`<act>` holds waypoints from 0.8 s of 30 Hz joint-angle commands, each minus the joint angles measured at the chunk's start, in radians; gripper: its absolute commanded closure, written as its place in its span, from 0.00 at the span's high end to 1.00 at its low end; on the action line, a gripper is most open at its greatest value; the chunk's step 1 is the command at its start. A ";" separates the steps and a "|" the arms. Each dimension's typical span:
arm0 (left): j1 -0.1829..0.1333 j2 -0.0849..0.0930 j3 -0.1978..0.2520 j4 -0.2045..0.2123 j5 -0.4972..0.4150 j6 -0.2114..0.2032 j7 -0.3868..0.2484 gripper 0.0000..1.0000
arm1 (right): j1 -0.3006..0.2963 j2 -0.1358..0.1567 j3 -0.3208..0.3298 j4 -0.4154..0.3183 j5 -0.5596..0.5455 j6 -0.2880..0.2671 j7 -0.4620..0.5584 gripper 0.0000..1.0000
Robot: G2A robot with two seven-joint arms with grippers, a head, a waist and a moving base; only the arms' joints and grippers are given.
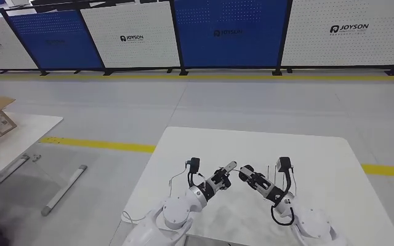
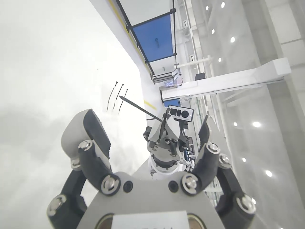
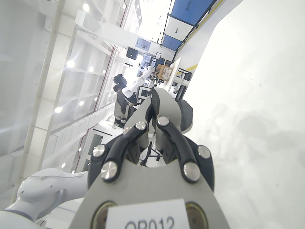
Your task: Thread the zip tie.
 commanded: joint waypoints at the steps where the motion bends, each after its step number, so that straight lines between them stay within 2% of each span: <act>1: 0.000 0.000 0.000 0.000 0.000 -0.001 -0.001 1.00 | 0.000 0.000 0.000 0.000 0.000 0.000 0.000 0.00; 5: 0.001 -0.001 0.003 0.001 -0.007 -0.009 0.005 1.00 | 0.000 0.000 0.000 0.000 0.000 0.000 0.000 0.00; 10: -0.002 -0.004 -0.003 0.013 -0.030 -0.059 0.015 1.00 | 0.000 0.000 0.000 0.000 0.000 0.000 0.000 0.00; 11: -0.002 -0.004 -0.005 0.014 -0.030 -0.061 0.013 0.96 | 0.000 0.000 0.000 0.000 0.000 0.000 0.000 0.00; 12: -0.001 -0.004 -0.007 0.014 -0.029 -0.065 0.014 0.82 | 0.000 0.000 0.000 0.000 0.000 0.000 0.000 0.00; 13: 0.001 -0.004 -0.009 0.013 -0.032 -0.068 0.014 0.72 | 0.000 0.000 0.000 0.000 0.000 0.000 0.000 0.00; 15: 0.005 -0.004 -0.014 0.012 -0.047 -0.071 0.010 0.64 | 0.000 0.000 0.000 0.000 0.000 0.000 0.000 0.00; 16: 0.005 -0.004 -0.016 0.011 -0.049 -0.071 0.008 0.49 | 0.000 0.000 0.000 0.000 0.000 0.000 0.000 0.00; 22: 0.007 -0.004 -0.018 0.010 -0.062 -0.065 -0.013 0.45 | 0.000 0.000 0.000 0.000 0.000 0.000 0.000 0.00; 24: 0.007 -0.004 -0.018 0.012 -0.064 -0.067 -0.019 0.40 | 0.000 0.000 0.000 0.000 0.000 0.000 0.000 0.00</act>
